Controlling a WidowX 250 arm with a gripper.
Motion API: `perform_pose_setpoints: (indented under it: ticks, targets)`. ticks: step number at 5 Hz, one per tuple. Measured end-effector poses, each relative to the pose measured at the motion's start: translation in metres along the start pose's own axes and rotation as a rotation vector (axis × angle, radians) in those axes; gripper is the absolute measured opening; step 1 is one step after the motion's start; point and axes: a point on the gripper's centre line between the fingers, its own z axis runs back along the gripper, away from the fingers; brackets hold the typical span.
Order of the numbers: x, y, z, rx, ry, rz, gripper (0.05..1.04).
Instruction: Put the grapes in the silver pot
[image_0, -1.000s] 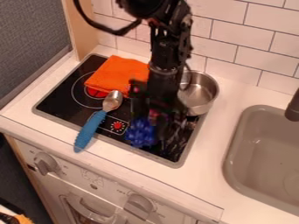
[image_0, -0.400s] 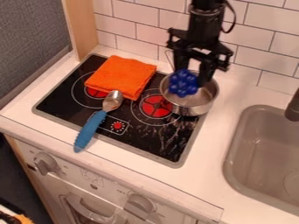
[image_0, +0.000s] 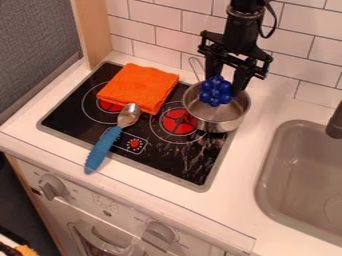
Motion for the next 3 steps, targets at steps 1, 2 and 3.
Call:
perform_pose_setpoints:
  ticks: [1, 2, 3]
  targets:
    - [0.001, 0.012, -0.002, -0.001, 0.004, 0.034, 0.948]
    - [0.0, 0.013, -0.003, -0.005, 0.008, 0.037, 1.009]
    - [-0.019, 0.013, -0.001, -0.014, 0.016, 0.029, 1.004]
